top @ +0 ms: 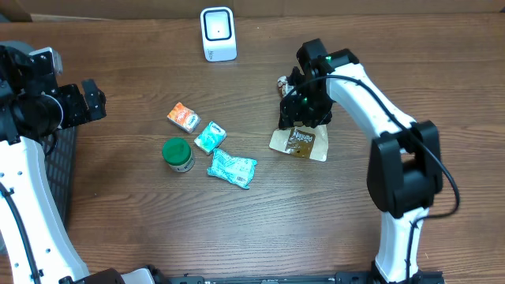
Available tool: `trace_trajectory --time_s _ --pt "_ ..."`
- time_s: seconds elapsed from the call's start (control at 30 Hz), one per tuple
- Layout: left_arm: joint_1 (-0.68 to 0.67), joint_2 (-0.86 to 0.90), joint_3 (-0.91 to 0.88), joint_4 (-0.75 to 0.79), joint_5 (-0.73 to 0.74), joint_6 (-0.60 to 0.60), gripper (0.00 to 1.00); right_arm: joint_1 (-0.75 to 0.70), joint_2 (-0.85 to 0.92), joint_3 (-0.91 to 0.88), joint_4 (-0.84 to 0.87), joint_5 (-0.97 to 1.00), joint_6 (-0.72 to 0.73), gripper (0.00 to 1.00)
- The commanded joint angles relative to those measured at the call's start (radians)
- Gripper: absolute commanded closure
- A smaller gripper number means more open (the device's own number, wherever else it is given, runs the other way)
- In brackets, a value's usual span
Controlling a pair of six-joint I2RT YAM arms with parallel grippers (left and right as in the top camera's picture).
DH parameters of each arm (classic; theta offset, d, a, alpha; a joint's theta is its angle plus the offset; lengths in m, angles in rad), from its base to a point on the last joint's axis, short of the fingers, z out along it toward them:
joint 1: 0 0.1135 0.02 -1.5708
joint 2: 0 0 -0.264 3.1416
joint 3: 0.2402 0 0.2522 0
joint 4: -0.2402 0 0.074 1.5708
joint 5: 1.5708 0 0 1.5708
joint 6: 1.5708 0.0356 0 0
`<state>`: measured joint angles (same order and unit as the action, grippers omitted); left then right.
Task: Scan the item barcode
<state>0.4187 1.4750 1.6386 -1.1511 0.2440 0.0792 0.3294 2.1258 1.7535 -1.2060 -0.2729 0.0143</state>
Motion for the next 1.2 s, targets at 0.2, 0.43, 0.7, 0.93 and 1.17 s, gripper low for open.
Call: trace_trajectory --time_s 0.2,0.43,0.7,0.93,1.17 --pt "-0.003 0.005 -0.001 0.003 0.011 0.014 0.01 0.113 -0.084 -0.006 -0.019 -0.107 -0.28 0.29" --pt "-0.003 0.005 -0.001 0.002 0.011 0.014 0.0 0.16 -0.082 -0.087 0.082 -0.107 -0.311 0.26" --pt "-0.003 0.005 -0.001 0.003 0.011 0.014 0.0 0.162 -0.048 -0.121 0.141 -0.127 -0.312 0.27" --pt "-0.003 0.005 -0.001 0.003 0.011 0.014 0.0 0.179 -0.014 -0.127 0.166 -0.216 -0.338 0.32" --pt "-0.003 0.005 -0.001 0.002 0.011 0.014 0.01 0.222 0.021 -0.132 0.239 -0.216 -0.333 0.35"
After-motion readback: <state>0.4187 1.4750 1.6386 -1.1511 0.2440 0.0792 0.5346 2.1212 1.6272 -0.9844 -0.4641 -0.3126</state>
